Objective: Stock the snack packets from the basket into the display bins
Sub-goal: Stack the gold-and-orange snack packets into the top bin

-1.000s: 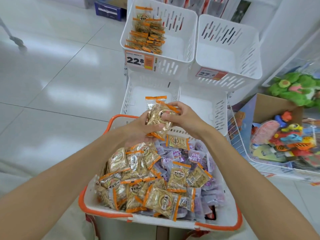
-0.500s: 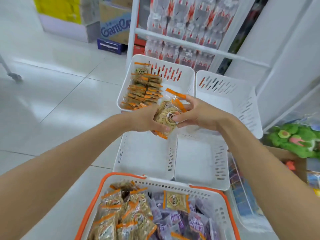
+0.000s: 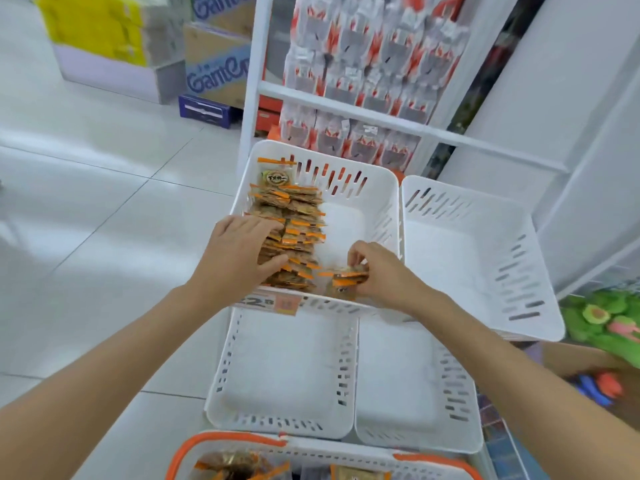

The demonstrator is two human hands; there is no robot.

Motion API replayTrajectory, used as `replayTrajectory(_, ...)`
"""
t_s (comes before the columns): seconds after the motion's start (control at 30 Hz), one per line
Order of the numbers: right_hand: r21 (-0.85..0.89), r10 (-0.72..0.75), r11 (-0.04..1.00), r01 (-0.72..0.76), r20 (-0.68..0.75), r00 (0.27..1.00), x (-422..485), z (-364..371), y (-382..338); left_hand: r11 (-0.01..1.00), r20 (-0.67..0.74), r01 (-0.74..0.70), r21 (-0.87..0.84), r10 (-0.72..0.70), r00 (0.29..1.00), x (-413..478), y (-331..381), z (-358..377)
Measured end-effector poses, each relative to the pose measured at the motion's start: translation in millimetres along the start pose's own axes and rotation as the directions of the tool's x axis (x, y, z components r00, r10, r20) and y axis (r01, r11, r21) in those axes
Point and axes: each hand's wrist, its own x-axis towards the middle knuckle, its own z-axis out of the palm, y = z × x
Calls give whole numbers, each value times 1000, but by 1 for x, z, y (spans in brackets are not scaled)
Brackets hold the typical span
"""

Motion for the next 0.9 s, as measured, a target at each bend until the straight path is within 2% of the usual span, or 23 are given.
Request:
replayTrajectory(0.03,69,53,996,-63,136,989,1,-4,-3,1000,-26,1,4,-1,1000,0,0,1)
replayTrajectory(0.1,256,129,934,-249,406,904,2,-17,-8,1000,-59,3,9,-3,998,0,1,3)
replayTrajectory(0.17,409,123,826,-389,542,832,5,-23,-9,1000,-99,-7,5,8,995,0,2,5)
replayTrajectory(0.2,427,115,810,-401,556,823,8,-22,-8,1000,-113,-15,1,15,993,-1,2,5)
replayTrajectory(0.27,372,123,863,-343,502,856,10,-14,-6,1000,-132,-24,2,24,991,-2,1,5)
replayTrajectory(0.33,383,138,863,-329,448,883,10,-6,-5,1000,-130,-24,6,25,991,-2,1,5)
replayTrajectory(0.5,318,223,856,-407,483,847,13,-1,-7,1000,-127,-22,-8,20,992,-1,0,8)
replayTrajectory(0.7,456,238,777,-434,425,873,13,4,-5,1000,-150,-14,-9,12,989,-2,-1,9)
replayTrajectory(0.83,380,240,804,-457,496,834,13,0,-5,1000,-150,-18,-12,16,989,-2,-1,11)
replayTrajectory(0.9,381,243,813,-440,464,852,11,0,-9,1000,-141,-14,-11,12,990,-2,-1,9)
